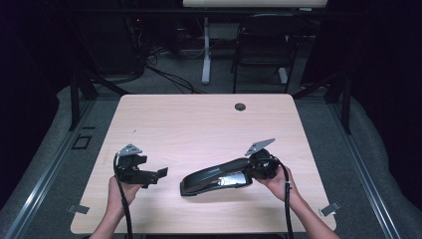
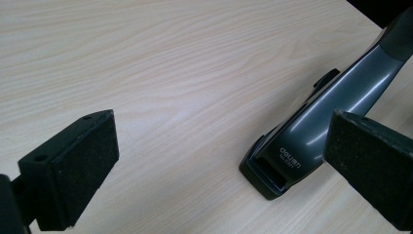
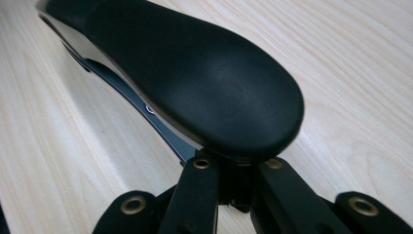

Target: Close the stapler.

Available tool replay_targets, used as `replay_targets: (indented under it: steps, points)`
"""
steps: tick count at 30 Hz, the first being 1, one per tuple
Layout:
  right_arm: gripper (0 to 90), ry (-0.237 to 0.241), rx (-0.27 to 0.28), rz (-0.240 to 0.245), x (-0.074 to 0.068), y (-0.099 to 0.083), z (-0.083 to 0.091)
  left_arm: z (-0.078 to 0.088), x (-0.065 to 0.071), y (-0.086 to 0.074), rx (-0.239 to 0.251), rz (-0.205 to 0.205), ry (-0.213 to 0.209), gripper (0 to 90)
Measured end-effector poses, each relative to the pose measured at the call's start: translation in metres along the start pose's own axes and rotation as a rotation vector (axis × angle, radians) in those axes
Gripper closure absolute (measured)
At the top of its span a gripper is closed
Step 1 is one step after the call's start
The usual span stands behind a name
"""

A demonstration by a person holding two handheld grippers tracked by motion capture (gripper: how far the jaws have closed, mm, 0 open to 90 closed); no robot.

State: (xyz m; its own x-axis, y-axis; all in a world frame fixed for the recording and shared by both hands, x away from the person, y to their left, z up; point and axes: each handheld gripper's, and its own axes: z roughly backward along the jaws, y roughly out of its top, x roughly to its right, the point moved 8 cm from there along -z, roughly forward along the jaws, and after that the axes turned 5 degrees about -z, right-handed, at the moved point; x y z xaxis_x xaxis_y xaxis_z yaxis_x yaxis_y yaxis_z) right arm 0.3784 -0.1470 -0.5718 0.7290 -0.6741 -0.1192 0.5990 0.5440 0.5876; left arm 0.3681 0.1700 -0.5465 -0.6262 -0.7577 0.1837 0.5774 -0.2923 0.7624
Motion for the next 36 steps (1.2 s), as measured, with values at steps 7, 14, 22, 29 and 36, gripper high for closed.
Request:
replay_targets:
  steps: [7, 14, 22, 29, 36]
  points:
    - [90.0, 0.002, -0.045, -0.012, 0.005, -0.008, -0.008, -0.001, 0.0, 0.0, -0.005, -0.005, 0.004, 0.0]
    - [90.0, 0.011, -0.072, -0.03, 0.01, -0.012, -0.013, -0.001, 0.0, -0.001, -0.009, -0.007, 0.001, 0.0]
    - [90.0, -0.048, -0.042, -0.067, 0.03, -0.009, 0.007, -0.001, 0.001, -0.001, -0.009, -0.009, -0.002, 0.0]
    - [90.0, -0.097, 0.06, -0.077, 0.035, 0.008, 0.033, -0.002, 0.002, -0.001, -0.013, -0.014, -0.001, 0.0]
    - [90.0, -0.058, 0.119, -0.001, 0.006, 0.026, 0.046, -0.002, 0.003, -0.001, -0.014, -0.015, -0.007, 0.0]
